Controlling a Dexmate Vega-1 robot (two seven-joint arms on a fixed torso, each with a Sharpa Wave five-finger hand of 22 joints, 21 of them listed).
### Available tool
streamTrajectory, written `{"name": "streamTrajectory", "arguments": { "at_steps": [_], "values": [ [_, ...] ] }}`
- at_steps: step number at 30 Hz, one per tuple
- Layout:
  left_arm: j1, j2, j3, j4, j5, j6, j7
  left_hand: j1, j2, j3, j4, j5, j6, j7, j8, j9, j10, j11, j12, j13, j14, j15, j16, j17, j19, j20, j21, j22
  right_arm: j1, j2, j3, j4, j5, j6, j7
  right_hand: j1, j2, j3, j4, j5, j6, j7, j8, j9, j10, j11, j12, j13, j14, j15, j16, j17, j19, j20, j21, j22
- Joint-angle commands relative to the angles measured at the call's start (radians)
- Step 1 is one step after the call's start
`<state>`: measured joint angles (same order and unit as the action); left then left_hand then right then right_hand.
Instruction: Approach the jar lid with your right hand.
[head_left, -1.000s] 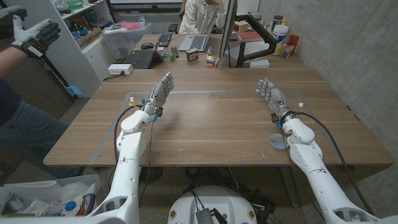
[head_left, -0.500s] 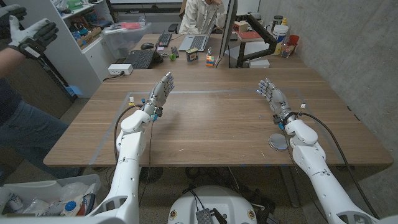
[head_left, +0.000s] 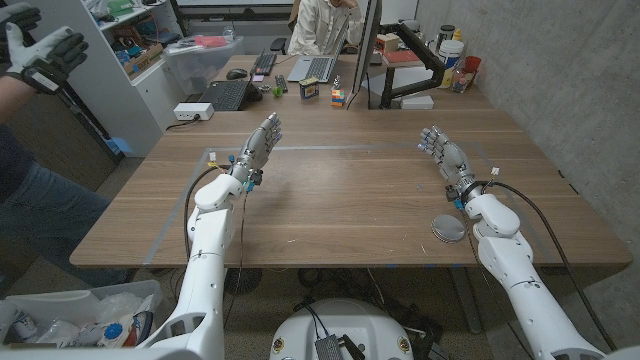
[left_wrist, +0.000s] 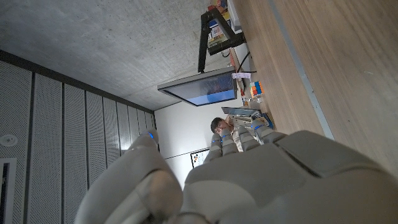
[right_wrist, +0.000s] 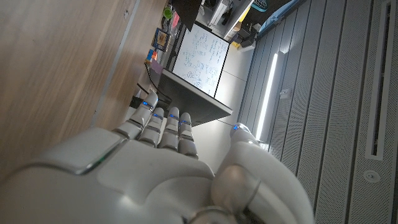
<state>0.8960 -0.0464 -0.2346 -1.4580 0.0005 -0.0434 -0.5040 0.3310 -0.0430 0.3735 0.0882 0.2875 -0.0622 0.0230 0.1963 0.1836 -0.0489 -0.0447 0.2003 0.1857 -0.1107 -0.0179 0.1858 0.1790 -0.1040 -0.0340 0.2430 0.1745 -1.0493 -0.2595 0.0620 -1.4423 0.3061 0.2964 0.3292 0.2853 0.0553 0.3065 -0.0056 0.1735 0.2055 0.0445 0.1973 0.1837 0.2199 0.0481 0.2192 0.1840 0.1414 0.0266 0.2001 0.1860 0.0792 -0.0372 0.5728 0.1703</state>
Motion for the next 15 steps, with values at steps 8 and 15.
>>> {"name": "streamTrajectory", "arguments": {
  "at_steps": [8,15],
  "values": [
    [-0.003,-0.009,0.012,-0.008,0.001,-0.005,0.006,0.008,0.012,-0.001,-0.005,-0.002,0.006,-0.002,0.005,0.002,0.004,-0.003,0.005,0.003,-0.001,0.005,0.002,0.003,0.003,-0.052,-0.006,0.003,-0.029,-0.035,0.011,-0.042,-0.020,0.014,0.025,0.014,-0.002,0.001,-0.007,0.005,0.003,-0.008,0.004,0.006,0.011,0.001,0.006,0.002,0.008,-0.005,0.001,0.001,0.000,0.006,-0.012,0.001],
    [-0.014,-0.005,0.019,0.011,0.007,-0.007,0.004,0.009,0.013,-0.001,-0.006,-0.003,0.007,-0.002,0.005,0.002,0.003,-0.003,0.005,0.003,-0.002,0.005,0.002,0.003,0.003,-0.053,-0.007,0.003,-0.039,-0.040,0.013,-0.051,-0.031,0.035,0.027,0.014,-0.004,-0.001,-0.009,0.005,0.004,-0.012,0.004,0.006,0.012,0.001,0.006,0.002,0.008,-0.005,0.000,0.000,-0.001,0.006,-0.017,0.001]
  ]
}}
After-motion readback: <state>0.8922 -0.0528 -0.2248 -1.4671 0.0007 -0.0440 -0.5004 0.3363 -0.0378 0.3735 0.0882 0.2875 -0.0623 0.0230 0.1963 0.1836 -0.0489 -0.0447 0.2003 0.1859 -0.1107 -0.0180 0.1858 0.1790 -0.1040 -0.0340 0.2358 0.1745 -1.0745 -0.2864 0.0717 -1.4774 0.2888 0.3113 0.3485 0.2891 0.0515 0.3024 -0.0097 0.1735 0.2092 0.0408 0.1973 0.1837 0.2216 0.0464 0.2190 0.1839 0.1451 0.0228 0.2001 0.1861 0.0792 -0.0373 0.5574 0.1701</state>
